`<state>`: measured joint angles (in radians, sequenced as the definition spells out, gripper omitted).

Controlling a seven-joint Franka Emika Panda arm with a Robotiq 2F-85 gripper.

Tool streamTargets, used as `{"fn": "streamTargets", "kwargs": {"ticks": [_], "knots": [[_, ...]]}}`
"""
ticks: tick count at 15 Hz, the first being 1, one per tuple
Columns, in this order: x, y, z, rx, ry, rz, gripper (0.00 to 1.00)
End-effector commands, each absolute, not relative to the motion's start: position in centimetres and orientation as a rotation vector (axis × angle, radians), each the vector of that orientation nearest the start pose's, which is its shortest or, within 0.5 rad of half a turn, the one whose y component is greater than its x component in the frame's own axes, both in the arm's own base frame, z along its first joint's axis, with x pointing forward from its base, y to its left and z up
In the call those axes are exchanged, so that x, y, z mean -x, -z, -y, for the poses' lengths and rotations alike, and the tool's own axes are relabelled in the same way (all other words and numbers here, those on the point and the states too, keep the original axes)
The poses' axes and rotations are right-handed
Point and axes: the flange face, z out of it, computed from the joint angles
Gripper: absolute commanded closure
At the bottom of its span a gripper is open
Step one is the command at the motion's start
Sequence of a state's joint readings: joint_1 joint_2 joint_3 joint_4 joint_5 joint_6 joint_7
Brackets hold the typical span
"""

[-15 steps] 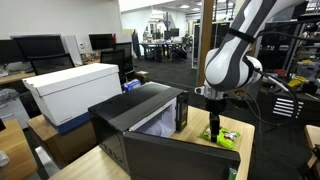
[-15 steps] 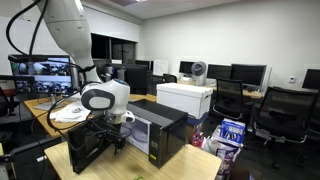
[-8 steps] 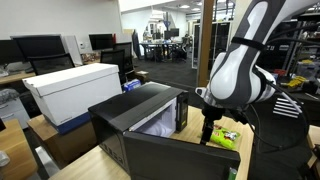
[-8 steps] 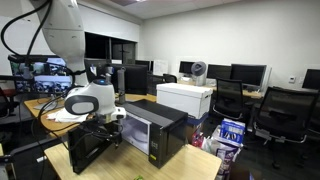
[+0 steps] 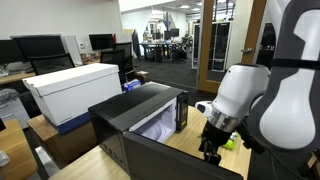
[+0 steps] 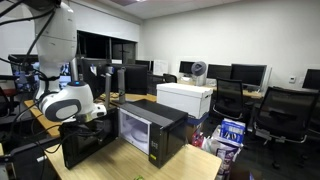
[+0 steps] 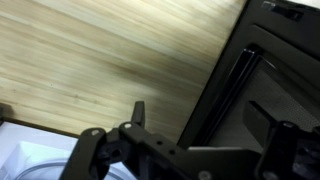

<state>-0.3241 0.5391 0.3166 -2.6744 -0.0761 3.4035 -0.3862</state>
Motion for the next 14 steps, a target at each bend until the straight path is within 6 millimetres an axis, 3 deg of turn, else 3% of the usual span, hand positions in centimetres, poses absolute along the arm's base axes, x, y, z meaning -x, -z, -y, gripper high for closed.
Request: {"fn": "streamTargets", "kwargs": {"ticks": [1,2,3,8,11,14], "knots": [[-39.2,-9.7,-3.1,2.969,0.453,0.559,0.0],[-39.8,-9.9,-2.7,2.99,0.493,0.521,0.0],[-41.9,-11.2,-1.8,3.019,0.505,0.479,0.0],[-46.3,-10.6,4.7,3.217,0.572,0.313,0.0],[-45.7,-7.9,7.9,3.348,0.532,0.216,0.0],[-44.6,-4.4,9.2,3.417,0.416,0.181,0.0]]}}
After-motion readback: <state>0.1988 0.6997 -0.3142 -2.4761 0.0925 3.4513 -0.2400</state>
